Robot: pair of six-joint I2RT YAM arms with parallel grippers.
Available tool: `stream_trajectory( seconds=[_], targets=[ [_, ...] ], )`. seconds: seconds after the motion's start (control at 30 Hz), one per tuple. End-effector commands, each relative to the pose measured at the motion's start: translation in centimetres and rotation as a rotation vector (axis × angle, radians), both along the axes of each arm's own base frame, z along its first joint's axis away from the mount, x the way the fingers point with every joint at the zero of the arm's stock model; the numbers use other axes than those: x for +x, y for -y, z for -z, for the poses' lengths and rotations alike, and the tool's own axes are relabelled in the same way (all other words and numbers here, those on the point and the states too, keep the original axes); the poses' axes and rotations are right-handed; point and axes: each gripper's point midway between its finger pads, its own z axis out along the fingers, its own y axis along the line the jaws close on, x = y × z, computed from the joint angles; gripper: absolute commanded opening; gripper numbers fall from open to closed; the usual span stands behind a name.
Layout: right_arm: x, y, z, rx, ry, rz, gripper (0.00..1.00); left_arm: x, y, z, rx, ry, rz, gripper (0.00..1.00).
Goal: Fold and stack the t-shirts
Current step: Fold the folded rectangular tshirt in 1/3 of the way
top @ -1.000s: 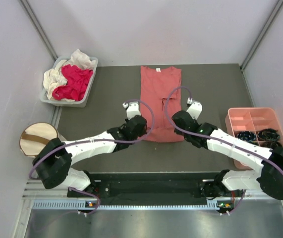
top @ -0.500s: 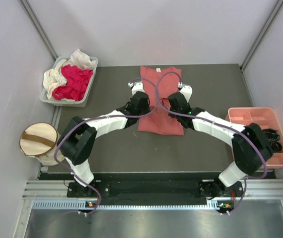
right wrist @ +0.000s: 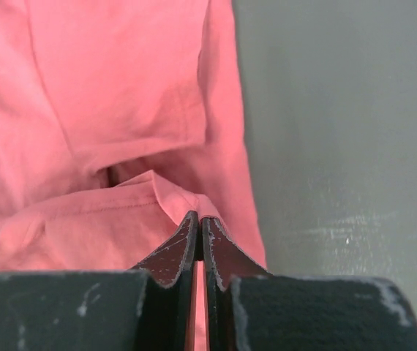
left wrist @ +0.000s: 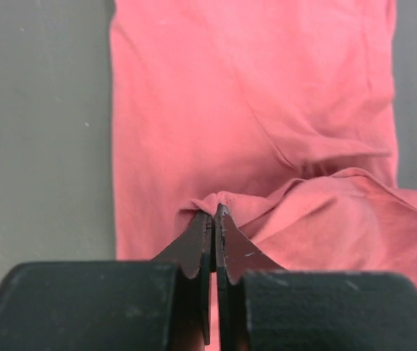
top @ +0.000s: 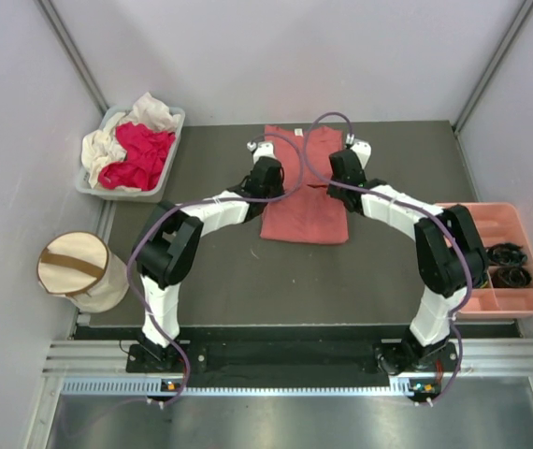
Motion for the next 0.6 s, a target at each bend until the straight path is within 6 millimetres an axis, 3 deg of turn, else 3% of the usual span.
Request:
stream_trajectory(
  seconds=[0.0, 0.23, 0.57],
  targets=[
    [2.6, -0.5, -1.5, 0.024, 0.055, -0.020, 0.00, 2.5, -0.4, -1.7, -0.026, 0.056, -0.006, 0.00],
    [4.0, -0.6, -0.9, 0.027, 0.044, -0.022, 0.00, 4.0, -1.9, -0.8, -0.025, 0.046, -0.026, 0.00],
    [4.8, -0.1, -0.3, 0.022, 0.029, -0.009, 0.00, 5.1, -2.1, 0.2, -0.022, 0.037, -0.032, 0.00]
  ],
)
